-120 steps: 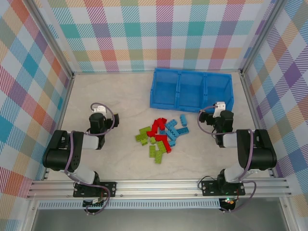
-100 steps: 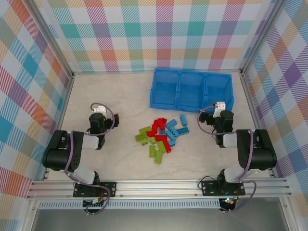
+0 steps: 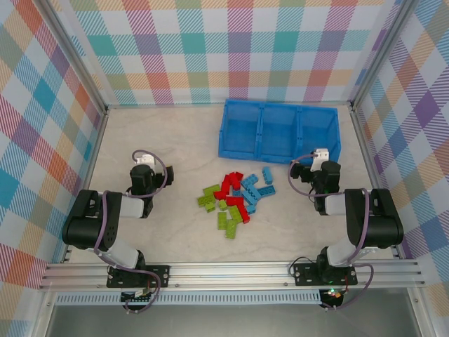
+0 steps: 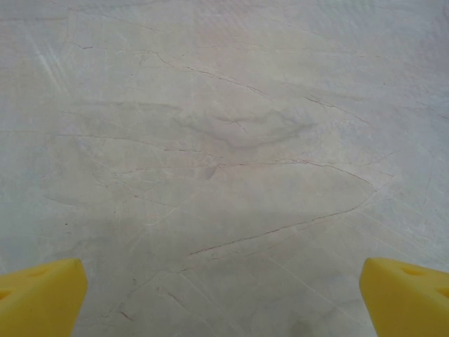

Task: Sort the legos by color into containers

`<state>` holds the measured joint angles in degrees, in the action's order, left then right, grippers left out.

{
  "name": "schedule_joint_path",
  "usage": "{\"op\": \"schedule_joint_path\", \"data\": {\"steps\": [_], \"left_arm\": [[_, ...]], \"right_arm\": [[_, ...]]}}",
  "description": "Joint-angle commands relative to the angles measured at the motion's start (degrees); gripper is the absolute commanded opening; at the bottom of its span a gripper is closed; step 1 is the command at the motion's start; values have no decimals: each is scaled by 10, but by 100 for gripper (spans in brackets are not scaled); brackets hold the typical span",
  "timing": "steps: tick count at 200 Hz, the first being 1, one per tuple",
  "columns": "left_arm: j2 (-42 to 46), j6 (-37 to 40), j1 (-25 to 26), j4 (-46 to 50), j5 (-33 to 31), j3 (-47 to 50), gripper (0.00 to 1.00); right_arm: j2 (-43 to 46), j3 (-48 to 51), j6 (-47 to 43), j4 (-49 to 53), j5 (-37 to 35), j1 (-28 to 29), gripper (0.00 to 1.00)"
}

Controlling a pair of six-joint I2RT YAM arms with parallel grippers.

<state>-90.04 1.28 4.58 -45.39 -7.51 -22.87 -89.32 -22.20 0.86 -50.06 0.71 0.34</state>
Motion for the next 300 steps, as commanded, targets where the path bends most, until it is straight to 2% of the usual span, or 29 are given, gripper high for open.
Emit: {"op": "schedule_joint_path", "data": {"steps": [1,23,36,48,56,65,80,89,104,118,135,147,167,187,211,228,243,257,270,285,300], "left_arm": [[4,-3,-6,-12,5,-10,100],[4,-3,-6,-12,5,-9,100],[4,-3,-6,-12,5,-10,100],[4,-2,-6,-13,5,-10,100],[4,-2,-6,-13,5,-10,100],[5,-1,-6,-14,6,-9,100],[22,6,-4,13,17,-18,100],[52,12,4,44,11,-21,100],[126,11,22,124,-9,-28,100],[207,1,47,181,-2,-27,100],[289,-13,87,219,41,-38,100],[323,-6,133,257,84,-69,100],[347,53,236,361,134,-145,100],[363,124,339,490,171,-212,100],[377,199,432,696,212,-300,100],[377,245,484,816,208,-340,100],[376,261,516,875,178,-343,100],[374,259,542,893,148,-333,100],[368,244,557,894,132,-322,100],[357,218,564,906,115,-325,100],[357,188,565,929,96,-330,100]], "right_arm": [[5,1,6,-20,12,-6,100],[26,24,14,-48,-3,-9,100],[78,42,12,-36,-11,-8,100],[147,59,28,0,-52,-5,100],[210,55,72,79,-82,-5,100],[288,32,121,214,-82,-5,99],[384,-4,196,390,-39,-4,100],[424,-21,223,477,11,-4,100],[462,-52,264,603,78,2,100],[471,-79,281,684,128,18,99],[448,-119,276,760,125,69,98],[407,-158,260,808,78,123,98],[312,-215,228,840,-6,201,98],[207,-253,214,823,-24,217,97],[107,-288,196,777,-50,222,95],[47,-315,182,746,-61,222,94],[0,-343,175,731,-50,224,89],[-36,-363,172,718,-48,227,85],[-63,-371,174,703,-51,227,78],[-91,-380,176,693,-43,228,68],[-114,-389,174,690,-39,232,64]]}}
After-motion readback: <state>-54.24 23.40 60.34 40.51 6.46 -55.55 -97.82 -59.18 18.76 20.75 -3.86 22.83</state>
